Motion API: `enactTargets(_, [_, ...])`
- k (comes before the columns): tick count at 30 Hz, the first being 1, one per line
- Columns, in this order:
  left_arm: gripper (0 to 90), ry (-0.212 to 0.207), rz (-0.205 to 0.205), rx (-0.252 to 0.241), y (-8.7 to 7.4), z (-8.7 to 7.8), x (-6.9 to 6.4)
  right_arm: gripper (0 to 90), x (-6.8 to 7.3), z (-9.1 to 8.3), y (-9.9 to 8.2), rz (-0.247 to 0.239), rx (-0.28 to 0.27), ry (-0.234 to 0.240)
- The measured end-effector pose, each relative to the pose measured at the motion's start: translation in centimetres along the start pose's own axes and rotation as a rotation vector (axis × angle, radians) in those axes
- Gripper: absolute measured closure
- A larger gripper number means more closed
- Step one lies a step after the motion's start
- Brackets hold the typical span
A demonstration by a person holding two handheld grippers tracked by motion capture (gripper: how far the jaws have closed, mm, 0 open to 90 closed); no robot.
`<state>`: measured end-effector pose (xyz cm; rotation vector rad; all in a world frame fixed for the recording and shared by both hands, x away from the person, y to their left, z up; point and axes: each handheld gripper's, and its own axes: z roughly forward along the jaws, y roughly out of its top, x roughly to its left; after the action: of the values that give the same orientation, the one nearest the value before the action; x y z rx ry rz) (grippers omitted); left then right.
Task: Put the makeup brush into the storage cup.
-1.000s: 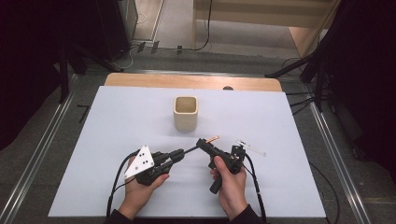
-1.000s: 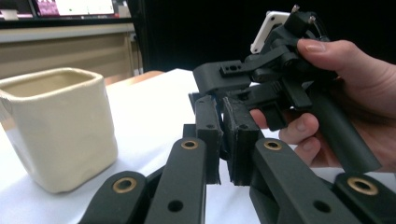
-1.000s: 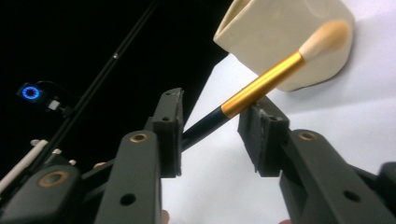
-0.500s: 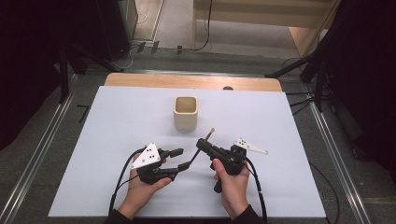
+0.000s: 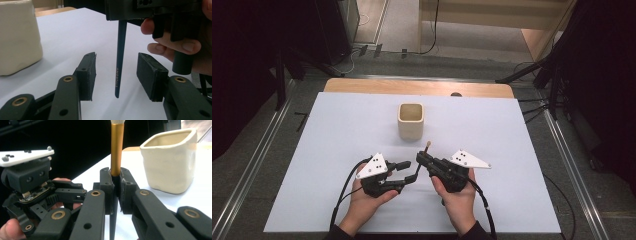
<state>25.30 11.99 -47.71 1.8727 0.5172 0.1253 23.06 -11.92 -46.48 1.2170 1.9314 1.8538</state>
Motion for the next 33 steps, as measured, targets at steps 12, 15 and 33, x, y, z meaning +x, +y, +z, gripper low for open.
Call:
enactTargets(12, [55.5,-0.016,-0.019,0.023,0.4,0.4,-0.4,84.7,1.9,0.6,0.0,-0.136,0.044,0.009])
enactTargets(15, [58.0,-0.02,-0.023,0.023,0.5,0.4,-0.5,84.7,2.1,0.7,0.0,-0.152,0.047,0.011])
enactTargets(33, [84.1,-0.014,-0.017,0.023,0.9,0.2,-0.6,61.0,2.4,0.8,-0.1,-0.189,0.01,0.009])
